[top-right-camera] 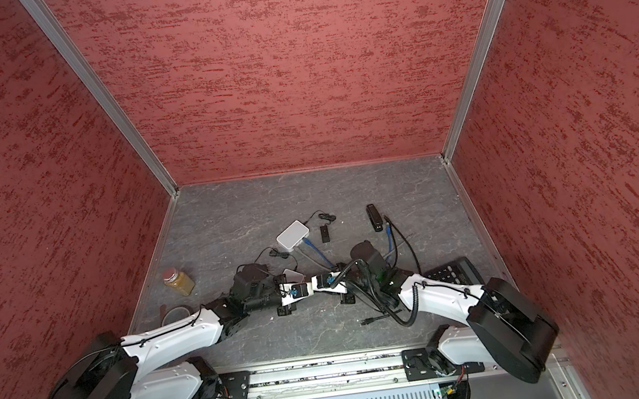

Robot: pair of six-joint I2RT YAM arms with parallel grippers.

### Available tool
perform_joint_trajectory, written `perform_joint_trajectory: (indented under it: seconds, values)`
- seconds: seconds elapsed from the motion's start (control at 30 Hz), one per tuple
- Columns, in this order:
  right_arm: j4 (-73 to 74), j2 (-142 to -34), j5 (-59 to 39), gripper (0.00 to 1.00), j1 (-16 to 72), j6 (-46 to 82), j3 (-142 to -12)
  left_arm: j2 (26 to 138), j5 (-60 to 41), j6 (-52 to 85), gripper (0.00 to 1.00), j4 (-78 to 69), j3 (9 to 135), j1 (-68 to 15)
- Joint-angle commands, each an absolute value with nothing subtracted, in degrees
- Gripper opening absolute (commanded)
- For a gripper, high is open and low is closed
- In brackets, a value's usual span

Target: Insert the plug into the switch port

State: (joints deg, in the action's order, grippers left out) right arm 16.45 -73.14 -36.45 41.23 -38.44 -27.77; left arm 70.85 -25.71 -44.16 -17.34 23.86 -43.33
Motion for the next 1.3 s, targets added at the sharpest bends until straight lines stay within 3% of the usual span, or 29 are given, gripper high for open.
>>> perform_joint_trajectory:
  seconds: [0.0,0.2,0.33,0.4,0.47,0.6,0.73,1.27]
  values:
    - [16.5,-74.1,-38.3,0.02,41.7,-38.5,-29.7,70.3,-25.5,-42.9,0.13,-19.4,24.4,-43.1]
    - [18.9,-76.6,-34.4,0.0,41.7,-32.6,-29.7,68.9,-21.6,-37.8,0.48,-26.9,21.0,-43.0]
    - [22.4,-77.9,-31.4,0.0,41.7,-27.5,-28.5,66.7,-16.9,-33.1,0.89,-29.0,19.9,-42.8]
    - [24.3,-78.2,-30.1,0.0,41.7,-25.3,-27.6,64.7,-15.4,-30.7,1.0,-29.0,19.4,-42.6]
    - [26.1,-78.7,-28.7,0.0,41.7,-23.2,-26.7,62.3,-14.8,-26.7,1.0,-27.8,19.8,-42.3]
    - [32.4,-80.0,-26.5,0.0,41.7,-19.9,-24.1,59.4,-8.5,-7.7,1.0,-9.8,28.6,-39.5]
    - [41.2,-82.0,-25.5,0.0,41.7,-17.2,-20.9,62.7,-12.8,2.8,1.0,3.2,35.7,-33.5]
    - [52.8,-91.6,-20.2,0.0,44.0,-9.9,-19.0,70.8,1.3,22.2,0.96,13.0,35.2,-36.0]
